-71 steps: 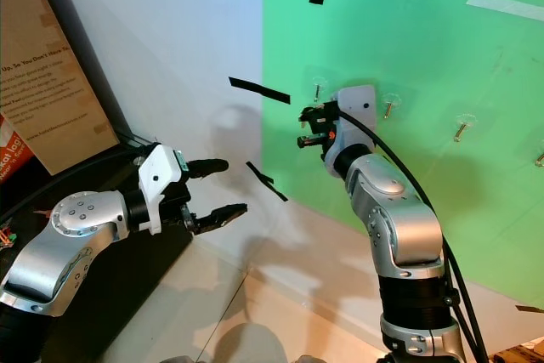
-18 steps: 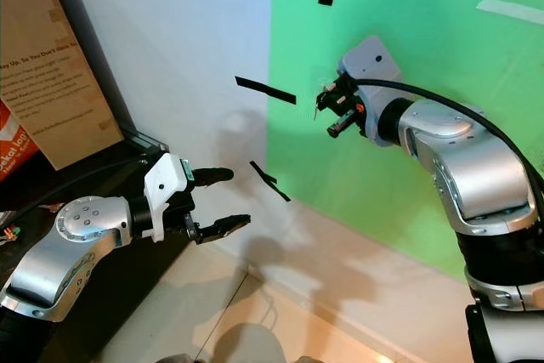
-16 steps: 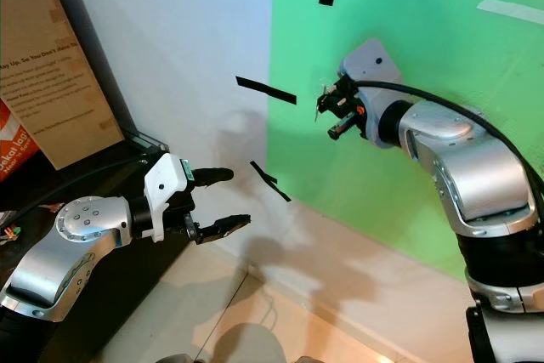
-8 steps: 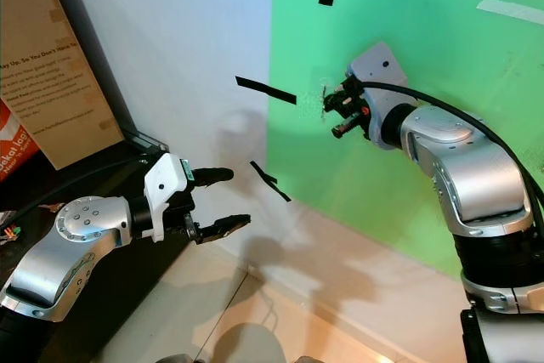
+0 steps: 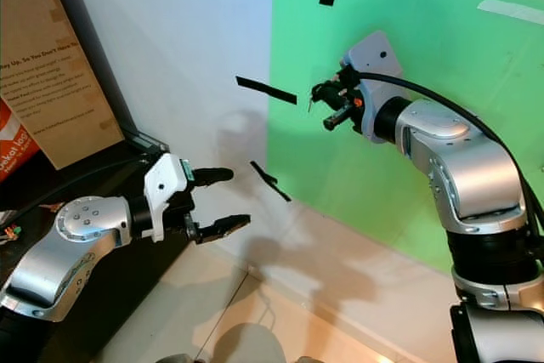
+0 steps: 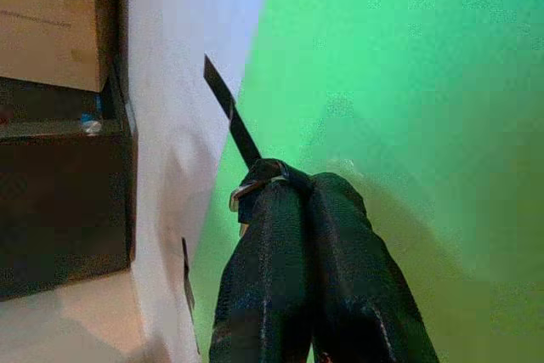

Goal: Hang keys on a hook

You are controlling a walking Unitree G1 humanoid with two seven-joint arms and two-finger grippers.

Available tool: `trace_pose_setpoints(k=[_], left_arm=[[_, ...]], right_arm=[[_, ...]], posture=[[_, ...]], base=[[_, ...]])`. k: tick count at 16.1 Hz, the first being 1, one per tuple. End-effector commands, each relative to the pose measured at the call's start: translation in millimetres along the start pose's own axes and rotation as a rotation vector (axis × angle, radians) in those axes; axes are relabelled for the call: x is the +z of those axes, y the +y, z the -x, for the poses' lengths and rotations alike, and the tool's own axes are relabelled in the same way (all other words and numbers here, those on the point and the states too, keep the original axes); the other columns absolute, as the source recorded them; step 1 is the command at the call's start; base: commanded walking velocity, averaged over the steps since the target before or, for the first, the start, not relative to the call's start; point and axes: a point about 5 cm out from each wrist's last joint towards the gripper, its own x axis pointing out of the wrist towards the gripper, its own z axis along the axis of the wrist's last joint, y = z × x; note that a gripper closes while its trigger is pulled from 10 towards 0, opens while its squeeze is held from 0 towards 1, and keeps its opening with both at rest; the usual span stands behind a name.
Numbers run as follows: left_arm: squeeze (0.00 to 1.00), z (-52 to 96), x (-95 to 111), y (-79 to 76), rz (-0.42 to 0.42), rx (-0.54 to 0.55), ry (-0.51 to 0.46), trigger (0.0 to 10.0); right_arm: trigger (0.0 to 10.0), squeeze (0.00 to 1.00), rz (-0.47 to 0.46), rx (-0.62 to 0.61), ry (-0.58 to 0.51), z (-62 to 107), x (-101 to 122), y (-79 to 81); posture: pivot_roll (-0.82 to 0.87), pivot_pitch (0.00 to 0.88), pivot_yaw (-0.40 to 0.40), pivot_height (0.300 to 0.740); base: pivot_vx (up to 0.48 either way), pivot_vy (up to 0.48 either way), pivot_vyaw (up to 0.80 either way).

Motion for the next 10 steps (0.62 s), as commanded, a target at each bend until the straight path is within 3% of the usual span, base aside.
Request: trace_pose_setpoints(k=[1,10], left_arm=[[0.00,0.3,3,0.8,-0.012,-0.009,-0.003,10.0],[0.00,-0.4,5,3.7,-0.024,0.012,-0.014,10.0]], right_arm=[[10.0,0.00,0.021,-0.043,0.000,0.4,3,-6.7],[10.0,0.00,0.042,-0.093,0.063,0.5,-10,-15.7]], posture=[[-0.06,0.000,-0.016,0.740],[-0.06,0.000,-0.013,0.740]], base=[[0.000,0.000,0.00],[0.000,0.000,0.00]])
